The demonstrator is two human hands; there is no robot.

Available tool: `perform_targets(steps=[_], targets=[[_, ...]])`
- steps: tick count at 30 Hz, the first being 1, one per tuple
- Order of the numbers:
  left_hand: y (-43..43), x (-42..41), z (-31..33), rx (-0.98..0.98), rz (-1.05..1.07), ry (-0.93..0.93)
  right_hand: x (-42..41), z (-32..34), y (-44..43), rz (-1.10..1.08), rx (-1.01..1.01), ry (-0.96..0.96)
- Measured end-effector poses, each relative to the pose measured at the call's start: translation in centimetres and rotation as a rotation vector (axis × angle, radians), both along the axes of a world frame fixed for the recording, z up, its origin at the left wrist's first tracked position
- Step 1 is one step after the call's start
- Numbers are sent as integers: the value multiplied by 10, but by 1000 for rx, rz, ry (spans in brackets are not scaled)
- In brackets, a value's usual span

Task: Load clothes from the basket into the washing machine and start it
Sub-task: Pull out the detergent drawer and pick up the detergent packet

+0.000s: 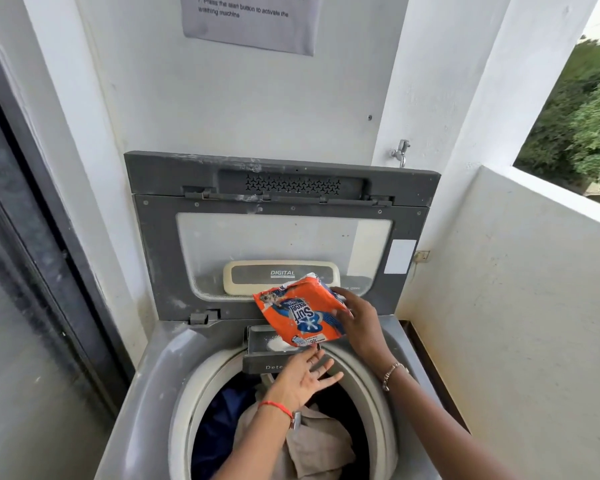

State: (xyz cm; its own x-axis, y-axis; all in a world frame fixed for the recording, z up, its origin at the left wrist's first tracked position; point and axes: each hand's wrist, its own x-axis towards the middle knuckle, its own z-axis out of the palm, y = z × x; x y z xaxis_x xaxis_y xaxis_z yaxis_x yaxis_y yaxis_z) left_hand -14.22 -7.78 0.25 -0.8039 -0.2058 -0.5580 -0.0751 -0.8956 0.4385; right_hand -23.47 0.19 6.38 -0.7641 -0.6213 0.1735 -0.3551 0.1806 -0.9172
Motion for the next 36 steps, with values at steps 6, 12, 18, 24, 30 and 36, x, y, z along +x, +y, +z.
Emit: perform_targets(steps=[6,12,18,24,30,36], targets=[[7,-13,0,-16,-20,55,-1,-4,20,-206,-298,-275],[29,-25,24,-182,-35,126,4,-11,51,-294,-602,-598],[78,-53,68,-488,-183,195,-5,-6,97,-331,-975,-840],[160,-129,132,-762,-342,289,-49,39,185,-469,-1018,-694],[267,-231,191,-985,-476,442,-130,99,323,-816,-993,-490],[376,-343,251,-976,-542,648,-227,176,447,-1103,-748,-151]])
